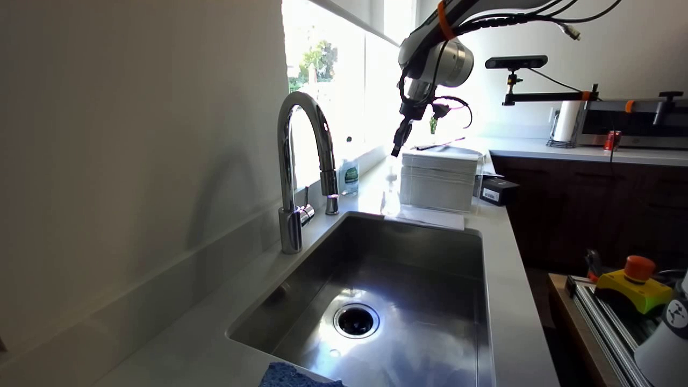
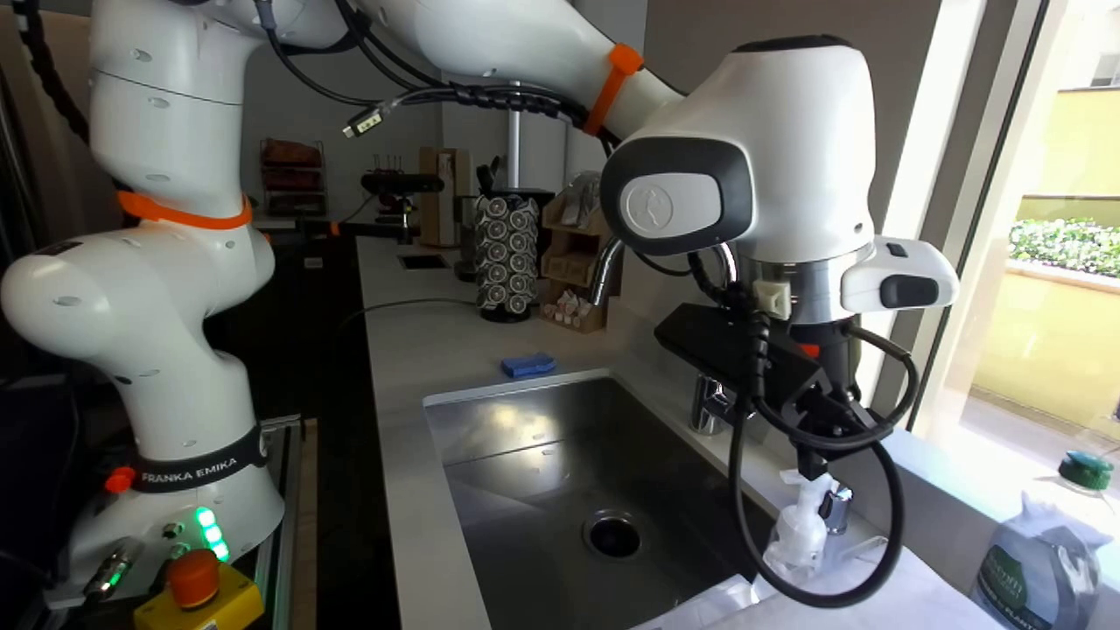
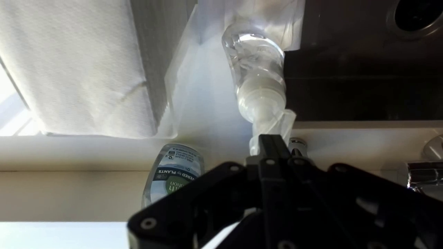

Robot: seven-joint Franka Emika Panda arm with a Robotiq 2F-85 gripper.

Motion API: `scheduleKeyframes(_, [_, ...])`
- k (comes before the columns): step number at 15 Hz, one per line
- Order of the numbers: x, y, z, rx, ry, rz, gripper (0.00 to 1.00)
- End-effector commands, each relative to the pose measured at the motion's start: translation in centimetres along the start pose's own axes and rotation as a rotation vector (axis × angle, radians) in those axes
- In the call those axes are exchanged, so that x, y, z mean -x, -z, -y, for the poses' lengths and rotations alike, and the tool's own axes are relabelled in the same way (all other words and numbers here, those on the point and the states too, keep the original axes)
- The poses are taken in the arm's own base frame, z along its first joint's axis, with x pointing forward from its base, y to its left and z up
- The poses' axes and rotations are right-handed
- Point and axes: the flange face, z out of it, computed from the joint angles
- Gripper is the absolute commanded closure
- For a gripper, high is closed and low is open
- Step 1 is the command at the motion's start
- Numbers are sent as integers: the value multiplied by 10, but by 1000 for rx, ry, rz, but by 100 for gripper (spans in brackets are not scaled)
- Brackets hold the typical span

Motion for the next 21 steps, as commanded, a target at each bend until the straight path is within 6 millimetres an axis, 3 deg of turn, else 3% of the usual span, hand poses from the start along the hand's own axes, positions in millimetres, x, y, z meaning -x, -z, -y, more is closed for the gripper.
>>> scheduleKeyframes(1, [3, -16, 1, -36, -3, 70, 100])
scheduleKeyframes(21, [3, -45, 2, -32, 17, 159, 100])
